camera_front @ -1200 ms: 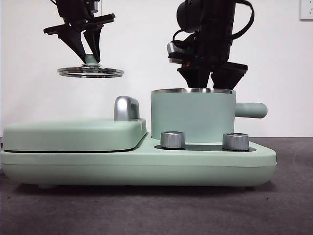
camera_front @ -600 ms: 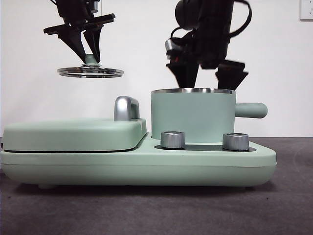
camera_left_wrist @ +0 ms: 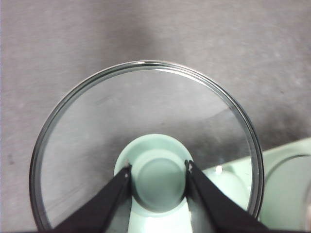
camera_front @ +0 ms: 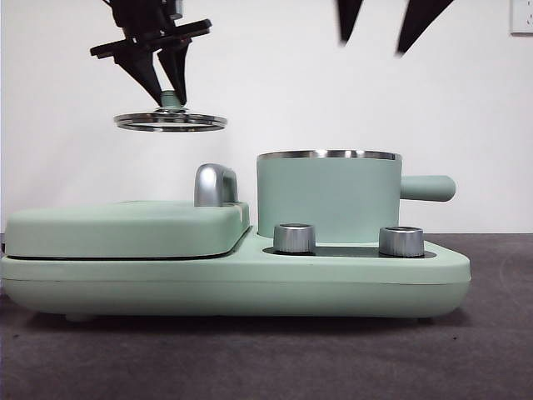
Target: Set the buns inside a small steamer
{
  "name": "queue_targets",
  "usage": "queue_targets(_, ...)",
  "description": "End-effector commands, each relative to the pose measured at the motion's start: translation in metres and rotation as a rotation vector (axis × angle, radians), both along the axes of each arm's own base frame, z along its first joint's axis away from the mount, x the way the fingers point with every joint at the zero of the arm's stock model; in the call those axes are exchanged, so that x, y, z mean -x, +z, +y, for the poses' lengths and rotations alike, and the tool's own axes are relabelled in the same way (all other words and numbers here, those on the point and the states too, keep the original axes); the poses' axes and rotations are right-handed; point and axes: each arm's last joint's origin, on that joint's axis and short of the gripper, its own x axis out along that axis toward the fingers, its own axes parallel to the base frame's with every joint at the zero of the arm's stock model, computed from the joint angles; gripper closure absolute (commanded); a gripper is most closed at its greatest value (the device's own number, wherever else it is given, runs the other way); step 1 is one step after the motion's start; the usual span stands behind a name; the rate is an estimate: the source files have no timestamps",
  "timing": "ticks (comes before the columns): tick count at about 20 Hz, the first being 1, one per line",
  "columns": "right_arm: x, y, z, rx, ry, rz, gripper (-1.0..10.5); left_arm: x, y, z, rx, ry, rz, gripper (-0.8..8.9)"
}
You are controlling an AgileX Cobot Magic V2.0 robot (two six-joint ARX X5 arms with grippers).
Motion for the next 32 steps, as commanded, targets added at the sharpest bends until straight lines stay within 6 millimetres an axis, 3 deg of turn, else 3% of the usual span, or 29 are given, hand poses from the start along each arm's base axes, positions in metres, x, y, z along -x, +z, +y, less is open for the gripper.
queue_targets(1,0.046,0.009,-0.022,0.011,-0.002,0.028,5.2,0.004,-0.003,-0.014,-0.003,-0.031,0.018,7.98)
queue_targets(4,0.1,0.011,-0.05,-0.011,0.003,-0.013,5.2,0.011,-0.003,-0.031,-0.004,-0.074,0.019,7.98)
queue_targets(8,0.17,-0.004,-0.087,-0.05,0.004,-0.08,5.2,0.023,-0.003,-0.06,-0.005,-0.144,0.02,7.98)
queue_targets(13,0.246,-0.04,-0.129,-0.12,0.006,-0.207,5.2,0.048,-0.003,-0.104,-0.007,-0.257,0.024,7.98)
queue_targets(16,0.279,-0.064,-0.147,-0.168,0.007,-0.295,5.2,0.064,-0.003,-0.128,-0.008,-0.321,0.025,7.98)
queue_targets(21,0.298,-0.083,-0.153,-0.367,0.084,-0.499,5.2,0.087,-0.004,-0.156,-0.008,-0.394,0.035,7.98)
queue_targets(28,0.295,-0.088,-0.15,-0.399,0.122,-0.478,5.2,0.104,-0.004,-0.175,-0.005,-0.44,0.043,7.99)
queue_targets(32,0.295,-0.086,-0.148,-0.444,0.171,-0.48,5.2,0.103,-0.005,-0.174,-0.003,-0.429,0.053,7.99)
